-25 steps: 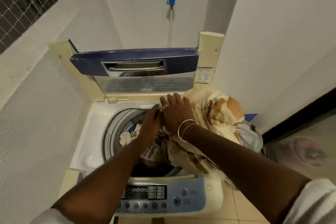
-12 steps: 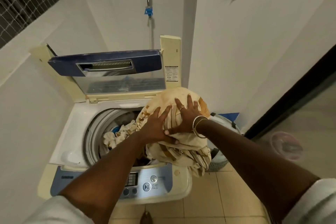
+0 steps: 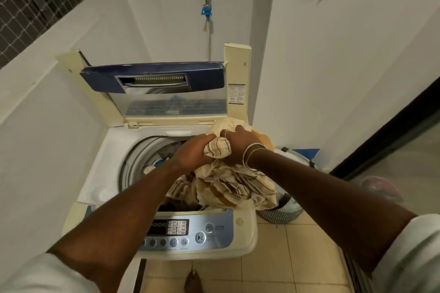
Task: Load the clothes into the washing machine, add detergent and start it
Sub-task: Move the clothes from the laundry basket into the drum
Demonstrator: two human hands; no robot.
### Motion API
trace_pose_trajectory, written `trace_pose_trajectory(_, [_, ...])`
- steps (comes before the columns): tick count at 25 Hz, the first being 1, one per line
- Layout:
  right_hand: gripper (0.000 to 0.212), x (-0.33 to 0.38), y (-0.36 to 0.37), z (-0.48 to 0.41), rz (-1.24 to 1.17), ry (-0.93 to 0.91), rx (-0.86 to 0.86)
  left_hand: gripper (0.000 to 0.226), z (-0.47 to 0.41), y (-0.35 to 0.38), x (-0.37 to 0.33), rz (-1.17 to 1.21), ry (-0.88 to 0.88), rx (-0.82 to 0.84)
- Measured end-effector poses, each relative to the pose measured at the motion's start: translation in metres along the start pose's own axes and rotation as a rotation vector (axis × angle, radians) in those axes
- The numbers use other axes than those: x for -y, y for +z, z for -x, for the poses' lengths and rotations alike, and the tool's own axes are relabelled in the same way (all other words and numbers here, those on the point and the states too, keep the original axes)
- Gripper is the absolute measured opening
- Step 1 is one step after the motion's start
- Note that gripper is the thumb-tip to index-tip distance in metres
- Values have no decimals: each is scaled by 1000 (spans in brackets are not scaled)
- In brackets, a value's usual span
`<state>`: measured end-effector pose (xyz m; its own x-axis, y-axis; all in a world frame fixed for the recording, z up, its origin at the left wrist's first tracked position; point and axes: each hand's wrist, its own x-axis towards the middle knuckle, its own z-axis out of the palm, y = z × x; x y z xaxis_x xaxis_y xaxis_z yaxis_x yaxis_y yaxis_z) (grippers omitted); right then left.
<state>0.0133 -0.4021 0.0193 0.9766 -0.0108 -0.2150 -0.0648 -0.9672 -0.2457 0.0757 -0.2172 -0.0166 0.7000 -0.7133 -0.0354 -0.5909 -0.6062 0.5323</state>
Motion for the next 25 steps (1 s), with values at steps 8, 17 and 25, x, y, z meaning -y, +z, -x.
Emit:
trace_pose_trajectory(8, [39,127,31,-75,-524,-145,-105,56,58,-109,100,-299,-135,-31])
trace_pose_trajectory(17, [110,141,172,-124,-28,6,331,66,80,-11,209,-204,-285,333])
trace_pose_trajectory(25, [144,98,250,-155,-38,218,513,144,40,77,245,-143,-355,562])
